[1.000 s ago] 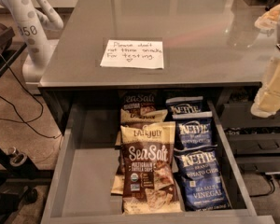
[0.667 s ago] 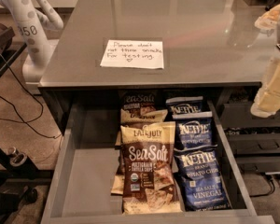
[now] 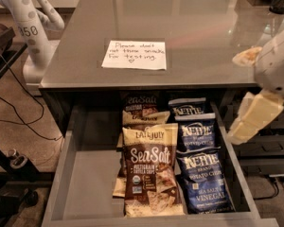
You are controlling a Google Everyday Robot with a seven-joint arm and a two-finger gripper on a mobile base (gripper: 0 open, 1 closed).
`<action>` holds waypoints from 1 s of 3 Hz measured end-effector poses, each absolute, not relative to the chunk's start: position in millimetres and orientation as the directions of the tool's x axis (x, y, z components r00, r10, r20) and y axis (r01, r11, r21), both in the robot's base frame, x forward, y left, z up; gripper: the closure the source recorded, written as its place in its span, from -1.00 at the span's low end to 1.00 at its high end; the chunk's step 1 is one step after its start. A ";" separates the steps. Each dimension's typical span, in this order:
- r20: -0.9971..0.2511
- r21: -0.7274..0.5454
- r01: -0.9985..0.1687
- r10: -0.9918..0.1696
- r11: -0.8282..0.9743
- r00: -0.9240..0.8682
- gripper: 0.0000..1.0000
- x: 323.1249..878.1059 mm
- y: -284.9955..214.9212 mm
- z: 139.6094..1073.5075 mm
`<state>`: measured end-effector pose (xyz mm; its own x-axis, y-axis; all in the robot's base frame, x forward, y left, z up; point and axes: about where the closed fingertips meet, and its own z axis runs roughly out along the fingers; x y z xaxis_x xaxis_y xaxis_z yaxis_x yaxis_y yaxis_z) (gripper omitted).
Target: Pick brown chip bag from top drawer and place on counter
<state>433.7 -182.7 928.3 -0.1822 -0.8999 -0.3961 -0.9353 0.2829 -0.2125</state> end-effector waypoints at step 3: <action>-0.732 0.012 -0.978 -0.665 0.206 -0.149 -1.00 441.7 -80.9 806.6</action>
Offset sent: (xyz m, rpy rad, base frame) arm 0.0171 0.1056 -0.1286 0.4970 0.0777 0.1513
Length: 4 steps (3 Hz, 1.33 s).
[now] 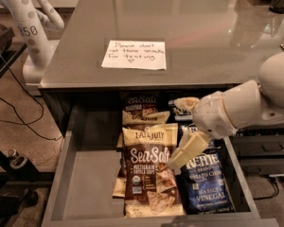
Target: Pick brown chip bag from top drawer and place on counter
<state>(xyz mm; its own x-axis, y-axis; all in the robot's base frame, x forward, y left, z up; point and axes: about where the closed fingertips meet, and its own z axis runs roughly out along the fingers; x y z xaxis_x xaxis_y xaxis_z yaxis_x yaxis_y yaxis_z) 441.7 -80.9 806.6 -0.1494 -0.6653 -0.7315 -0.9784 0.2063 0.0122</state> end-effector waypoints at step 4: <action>-0.678 -0.067 -0.995 -0.735 0.076 -0.010 -1.00 445.5 -64.7 751.5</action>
Offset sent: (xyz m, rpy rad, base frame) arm 0.0003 0.0075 -0.0065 0.0354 0.0234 0.0067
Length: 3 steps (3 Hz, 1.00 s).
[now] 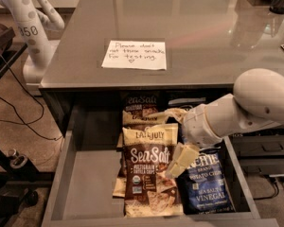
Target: Pick brown chip bag from top drawer and place on counter
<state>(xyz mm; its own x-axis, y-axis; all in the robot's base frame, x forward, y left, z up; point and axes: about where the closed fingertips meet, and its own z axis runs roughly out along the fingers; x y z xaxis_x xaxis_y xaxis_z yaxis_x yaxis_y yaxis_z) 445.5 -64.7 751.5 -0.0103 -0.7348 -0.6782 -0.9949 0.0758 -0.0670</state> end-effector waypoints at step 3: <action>-0.465 -0.256 -0.962 -0.860 -0.095 0.209 -1.00 460.8 -44.6 685.2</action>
Offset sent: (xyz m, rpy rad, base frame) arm 0.0162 0.0199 -0.0701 -0.2771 -0.2446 0.1344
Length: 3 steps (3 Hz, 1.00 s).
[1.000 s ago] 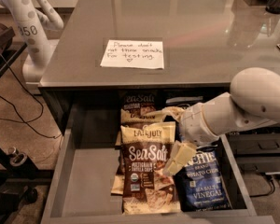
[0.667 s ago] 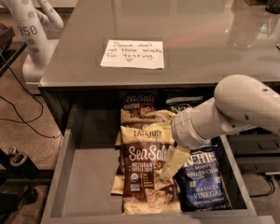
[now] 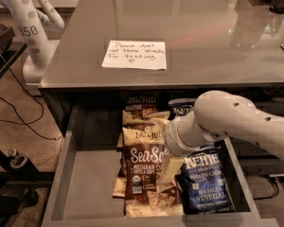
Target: Pick brown chip bag from top drawer and place on counter
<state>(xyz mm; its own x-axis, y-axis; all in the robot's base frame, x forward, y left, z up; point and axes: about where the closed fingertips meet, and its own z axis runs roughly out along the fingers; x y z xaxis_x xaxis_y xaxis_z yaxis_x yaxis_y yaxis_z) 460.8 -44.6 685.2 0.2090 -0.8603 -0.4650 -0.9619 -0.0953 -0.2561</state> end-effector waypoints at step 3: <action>-0.408 -0.213 -0.967 -0.887 -0.140 0.218 0.32 480.3 -58.5 652.1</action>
Offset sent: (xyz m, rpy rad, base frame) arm 0.0271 -0.0235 -0.0549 -0.1308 0.0397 0.0341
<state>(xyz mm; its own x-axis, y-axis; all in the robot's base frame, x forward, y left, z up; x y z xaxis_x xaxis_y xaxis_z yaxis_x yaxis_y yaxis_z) 480.3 -58.5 652.1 0.2180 -0.8866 -0.4080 -0.9670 -0.1397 -0.2131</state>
